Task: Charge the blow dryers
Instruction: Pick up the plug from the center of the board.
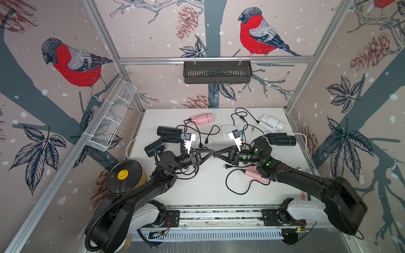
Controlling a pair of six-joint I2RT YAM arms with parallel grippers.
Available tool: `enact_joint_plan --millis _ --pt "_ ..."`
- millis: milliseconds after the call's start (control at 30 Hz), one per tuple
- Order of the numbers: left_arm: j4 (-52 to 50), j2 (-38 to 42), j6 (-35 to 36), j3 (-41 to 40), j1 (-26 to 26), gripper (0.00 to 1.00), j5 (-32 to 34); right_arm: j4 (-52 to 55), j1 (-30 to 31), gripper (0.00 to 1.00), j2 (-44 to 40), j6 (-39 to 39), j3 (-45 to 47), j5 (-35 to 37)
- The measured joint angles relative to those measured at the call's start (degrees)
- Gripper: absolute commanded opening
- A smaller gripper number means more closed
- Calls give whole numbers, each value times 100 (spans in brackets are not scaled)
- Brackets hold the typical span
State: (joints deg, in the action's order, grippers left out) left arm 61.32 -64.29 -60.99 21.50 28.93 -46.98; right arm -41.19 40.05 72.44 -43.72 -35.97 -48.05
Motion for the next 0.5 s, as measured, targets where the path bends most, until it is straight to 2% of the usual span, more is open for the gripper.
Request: enact_joint_plan --millis 67,300,500 --pt "-68 -9 98 59 0 15 -59 -22 -35 34 0 -72 11 -26" --pt "-691 79 426 367 -2 10 101 98 -238 57 -140 -79 26 74" --pt "-1196 -111 616 852 -120 10 264 898 -302 69 -415 553 -444 645"
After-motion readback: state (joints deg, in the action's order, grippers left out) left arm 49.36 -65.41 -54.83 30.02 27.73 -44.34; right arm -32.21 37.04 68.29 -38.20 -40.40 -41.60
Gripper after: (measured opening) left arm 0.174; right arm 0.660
